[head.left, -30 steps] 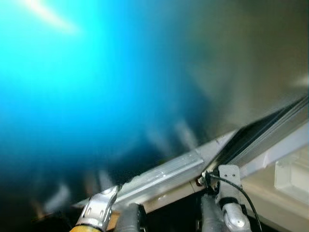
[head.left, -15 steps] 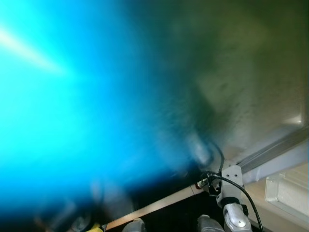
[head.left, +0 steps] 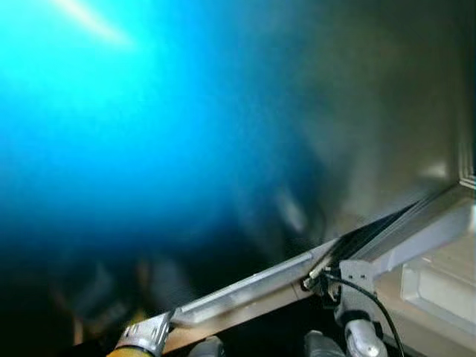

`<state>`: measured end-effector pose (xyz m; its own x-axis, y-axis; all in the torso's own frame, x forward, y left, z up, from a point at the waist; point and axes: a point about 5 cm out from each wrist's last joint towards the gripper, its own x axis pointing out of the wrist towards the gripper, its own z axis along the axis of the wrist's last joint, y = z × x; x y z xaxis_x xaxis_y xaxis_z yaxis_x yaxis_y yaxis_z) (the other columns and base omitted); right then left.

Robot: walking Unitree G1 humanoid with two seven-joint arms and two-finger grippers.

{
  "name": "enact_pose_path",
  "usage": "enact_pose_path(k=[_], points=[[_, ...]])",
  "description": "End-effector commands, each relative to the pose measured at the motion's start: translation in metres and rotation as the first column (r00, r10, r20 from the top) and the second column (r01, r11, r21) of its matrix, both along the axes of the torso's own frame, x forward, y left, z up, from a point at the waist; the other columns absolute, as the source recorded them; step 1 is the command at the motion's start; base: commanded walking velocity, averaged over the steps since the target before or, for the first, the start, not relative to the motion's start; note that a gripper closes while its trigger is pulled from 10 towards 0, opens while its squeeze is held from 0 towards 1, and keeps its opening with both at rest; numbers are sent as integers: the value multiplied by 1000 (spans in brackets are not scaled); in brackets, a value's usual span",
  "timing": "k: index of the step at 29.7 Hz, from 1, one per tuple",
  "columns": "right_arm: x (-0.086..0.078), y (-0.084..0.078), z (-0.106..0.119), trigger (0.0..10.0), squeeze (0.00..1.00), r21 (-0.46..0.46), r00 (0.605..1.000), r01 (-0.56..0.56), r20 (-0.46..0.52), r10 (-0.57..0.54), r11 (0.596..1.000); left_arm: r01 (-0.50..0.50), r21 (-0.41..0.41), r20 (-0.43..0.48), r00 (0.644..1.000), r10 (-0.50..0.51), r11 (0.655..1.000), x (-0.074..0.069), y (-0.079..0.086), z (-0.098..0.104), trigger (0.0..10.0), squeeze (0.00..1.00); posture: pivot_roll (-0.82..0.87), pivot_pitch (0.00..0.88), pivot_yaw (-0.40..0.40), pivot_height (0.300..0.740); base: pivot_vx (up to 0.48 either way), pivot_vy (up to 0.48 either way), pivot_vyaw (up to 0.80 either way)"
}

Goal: Restocking fridge

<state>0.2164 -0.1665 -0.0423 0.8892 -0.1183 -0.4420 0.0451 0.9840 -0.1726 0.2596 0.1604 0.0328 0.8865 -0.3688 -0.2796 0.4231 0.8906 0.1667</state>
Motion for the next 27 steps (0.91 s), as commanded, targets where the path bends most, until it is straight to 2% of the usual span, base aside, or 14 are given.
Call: enact_pose_path(k=[1,8,9,13,14,15,16,17,19,23,27], points=[[-8,-2,-6,10000,0,-7,1000,5,-27,-5,1000,-12,38,-35,999,13,999,-8,10,-10,10000,0,-53,171,23,727,0,0,0],[-12,-3,-10,10000,0,-19,998,-23,-51,22,1000,-30,60,-77,996,35,998,-12,17,-22,10000,0,-52,157,18,727,0,0,0],[-21,-3,-17,10000,0,-30,994,-65,-95,62,997,-36,73,-116,992,45,997,-20,19,-32,10000,0,-53,149,15,727,0,0,0],[-30,-2,-24,10000,0,-28,985,-102,-146,97,994,-48,86,-160,985,61,995,-27,23,-43,10000,0,-55,145,14,727,0,0,0],[-41,-3,-31,10000,0,-20,973,-113,-202,107,993,-60,101,-212,974,80,993,-35,28,-53,10000,0,-58,142,13,727,0,0,0],[-41,-3,-31,10000,0,-20,973,-113,-202,107,993,-60,101,-212,974,80,993,-35,28,-53,10000,0,-58,142,13,727,0,0,0],[-52,-10,-38,10000,0,-7,964,-73,-256,69,997,-93,118,-263,957,121,989,-44,36,-63,10000,0,-57,139,12,727,0,0,0],[-52,-10,-38,10000,0,-7,964,-73,-256,69,997,-93,118,-263,957,121,989,-44,36,-63,10000,0,-57,139,12,727,0,0,0],[-61,-16,-43,10000,0,5,954,-29,-299,29,1000,-144,125,-314,933,177,982,-50,44,-72,10000,0,-56,136,12,727,0,0,0],[-67,-19,-46,10000,0,-2,944,-30,-328,27,1000,-179,137,-350,912,216,974,-55,51,-78,10000,0,-59,133,12,727,0,0,0],[-79,-23,-52,10000,0,-18,920,-49,-391,38,999,-206,202,-404,873,273,957,-71,62,-91,10000,0,-64,128,8,727,0,0,0]])
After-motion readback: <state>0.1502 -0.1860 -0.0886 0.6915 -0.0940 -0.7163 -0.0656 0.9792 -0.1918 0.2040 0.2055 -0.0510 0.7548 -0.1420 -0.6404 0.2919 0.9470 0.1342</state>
